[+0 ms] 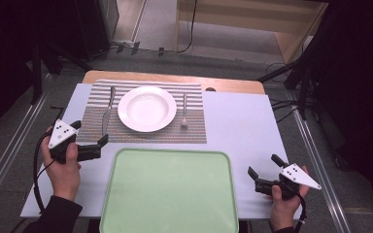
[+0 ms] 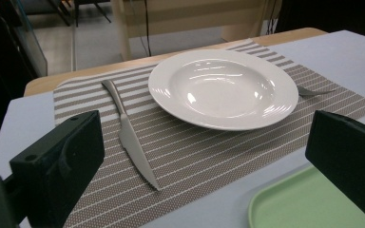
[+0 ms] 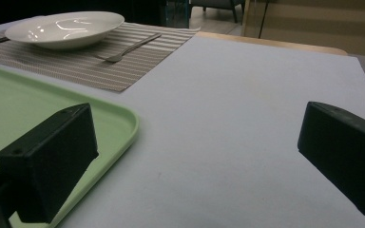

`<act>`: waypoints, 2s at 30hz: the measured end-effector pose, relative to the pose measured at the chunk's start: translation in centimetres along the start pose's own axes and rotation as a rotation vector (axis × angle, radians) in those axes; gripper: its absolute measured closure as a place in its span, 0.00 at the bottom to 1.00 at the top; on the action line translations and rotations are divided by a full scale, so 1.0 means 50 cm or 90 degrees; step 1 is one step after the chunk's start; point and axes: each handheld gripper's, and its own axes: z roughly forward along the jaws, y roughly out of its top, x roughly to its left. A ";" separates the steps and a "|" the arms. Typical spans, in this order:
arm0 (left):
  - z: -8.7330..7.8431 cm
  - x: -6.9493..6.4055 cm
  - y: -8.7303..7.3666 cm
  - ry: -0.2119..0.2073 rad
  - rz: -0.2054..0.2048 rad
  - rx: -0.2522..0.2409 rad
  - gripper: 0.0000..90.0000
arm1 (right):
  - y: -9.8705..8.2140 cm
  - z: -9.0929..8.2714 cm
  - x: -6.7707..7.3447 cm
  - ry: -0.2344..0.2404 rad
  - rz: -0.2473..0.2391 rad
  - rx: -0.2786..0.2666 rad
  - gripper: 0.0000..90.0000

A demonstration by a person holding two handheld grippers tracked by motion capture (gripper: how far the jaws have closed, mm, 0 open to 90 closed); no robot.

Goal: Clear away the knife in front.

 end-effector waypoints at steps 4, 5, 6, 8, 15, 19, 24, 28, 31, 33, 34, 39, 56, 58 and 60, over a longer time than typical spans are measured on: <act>0.017 0.002 0.012 -0.016 -0.003 0.008 0.00 | -0.001 -0.002 0.000 -0.003 0.007 -0.005 0.00; 0.022 0.003 0.015 -0.017 -0.003 0.010 0.00 | -0.001 -0.002 0.000 -0.003 0.007 -0.005 0.00; 0.026 0.004 0.018 -0.017 -0.005 0.012 0.00 | -0.001 -0.003 -0.001 -0.002 0.004 -0.005 0.00; 0.035 0.008 0.026 -0.015 -0.009 0.015 0.00 | -0.001 -0.004 -0.002 -0.003 0.012 -0.008 0.00; 0.059 0.024 0.049 -0.011 -0.007 0.025 0.00 | 0.000 -0.002 0.000 0.001 0.003 -0.008 0.00; 0.076 0.031 0.056 -0.015 -0.015 0.033 0.00 | 0.000 -0.003 0.002 0.003 -0.001 -0.007 0.00; 0.100 0.040 0.069 0.001 -0.016 0.048 0.00 | 0.000 -0.003 0.001 0.006 0.002 -0.009 0.00; 0.108 0.046 0.075 0.013 -0.021 0.047 0.00 | 0.000 -0.003 0.002 0.005 -0.001 -0.007 0.00; 0.115 0.053 0.083 0.019 -0.018 0.051 0.00 | 0.000 -0.002 0.002 0.003 0.001 -0.005 0.00; 0.122 0.058 0.087 0.024 -0.018 0.056 0.00 | 0.000 -0.002 0.002 0.004 0.003 -0.005 0.00; 0.126 0.062 0.089 0.025 -0.018 0.059 0.00 | 0.000 -0.001 0.003 0.004 0.004 -0.005 0.00; 0.146 0.077 0.099 0.024 -0.018 0.072 0.00 | 0.000 0.000 0.002 0.004 -0.005 -0.003 0.00; 0.229 0.122 0.110 0.013 -0.056 0.159 0.06 | 0.000 0.002 0.003 0.003 -0.006 0.003 0.00; 0.238 0.128 0.110 0.014 -0.055 0.171 0.06 | 0.000 0.002 0.004 0.003 -0.002 0.004 0.00; 0.245 0.133 0.111 0.015 -0.057 0.182 0.06 | 0.000 0.002 0.004 0.002 -0.005 0.003 0.00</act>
